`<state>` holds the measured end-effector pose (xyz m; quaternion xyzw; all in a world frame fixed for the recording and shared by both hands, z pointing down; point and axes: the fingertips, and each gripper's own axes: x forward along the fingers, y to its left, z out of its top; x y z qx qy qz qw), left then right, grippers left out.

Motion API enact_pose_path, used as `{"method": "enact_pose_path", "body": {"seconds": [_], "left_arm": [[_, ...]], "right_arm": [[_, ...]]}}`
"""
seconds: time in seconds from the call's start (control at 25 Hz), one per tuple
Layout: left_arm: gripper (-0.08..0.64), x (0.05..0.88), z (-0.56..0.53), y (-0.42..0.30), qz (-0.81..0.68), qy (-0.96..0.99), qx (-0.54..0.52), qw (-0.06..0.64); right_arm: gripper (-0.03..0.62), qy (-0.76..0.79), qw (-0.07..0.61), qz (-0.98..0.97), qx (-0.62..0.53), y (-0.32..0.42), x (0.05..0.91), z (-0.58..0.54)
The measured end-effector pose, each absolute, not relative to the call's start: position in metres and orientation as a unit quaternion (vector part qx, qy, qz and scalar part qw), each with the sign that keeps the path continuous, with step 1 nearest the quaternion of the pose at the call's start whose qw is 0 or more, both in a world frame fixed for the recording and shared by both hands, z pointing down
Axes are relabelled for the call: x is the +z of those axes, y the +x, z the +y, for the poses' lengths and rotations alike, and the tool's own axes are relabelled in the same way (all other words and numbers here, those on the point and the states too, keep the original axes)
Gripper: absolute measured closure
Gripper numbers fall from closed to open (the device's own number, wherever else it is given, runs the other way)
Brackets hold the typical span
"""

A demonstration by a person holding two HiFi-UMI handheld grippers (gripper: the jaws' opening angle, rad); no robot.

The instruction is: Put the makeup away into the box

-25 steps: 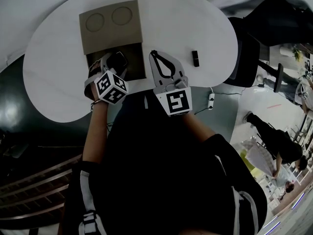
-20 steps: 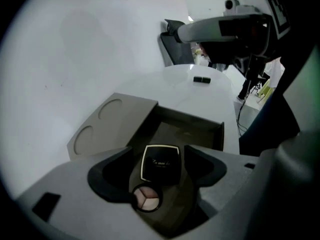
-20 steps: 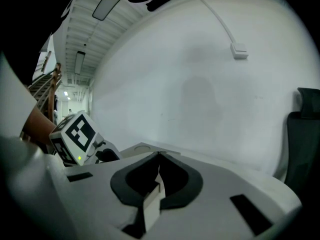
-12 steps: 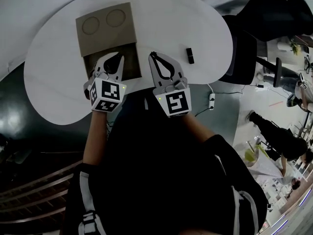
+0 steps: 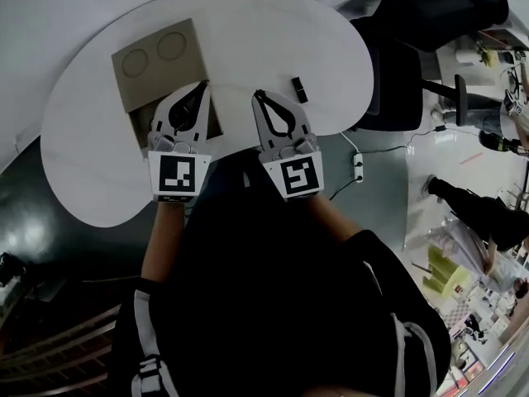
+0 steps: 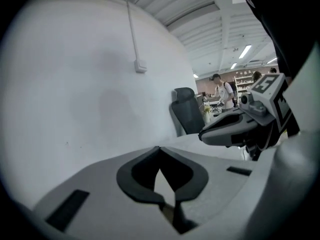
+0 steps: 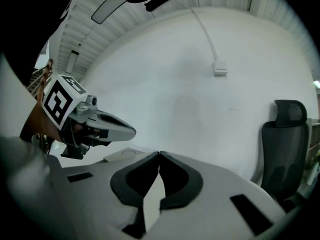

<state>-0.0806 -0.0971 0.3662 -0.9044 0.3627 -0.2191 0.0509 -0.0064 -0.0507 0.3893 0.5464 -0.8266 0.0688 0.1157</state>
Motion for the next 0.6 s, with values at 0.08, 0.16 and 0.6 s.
{"method": "enact_pose_path", "body": {"seconds": [0.08, 0.16, 0.6], "left_arm": [[0.552, 0.361, -0.096, -0.073, 0.362, -0.910, -0.198, 0.041], [0.552, 0.355, -0.093, -0.062, 0.359, -0.914, -0.185, 0.041], [0.552, 0.339, -0.077, 0.007, 0.292, -0.943, -0.154, 0.046]], "right_arm": [[0.569, 0.559, 0.115, -0.818, 0.069, 0.004, 0.387, -0.049], [0.569, 0.572, 0.112, -0.810, 0.069, 0.015, 0.383, -0.046], [0.569, 0.631, 0.103, -0.765, 0.072, 0.077, 0.373, -0.025]]}}
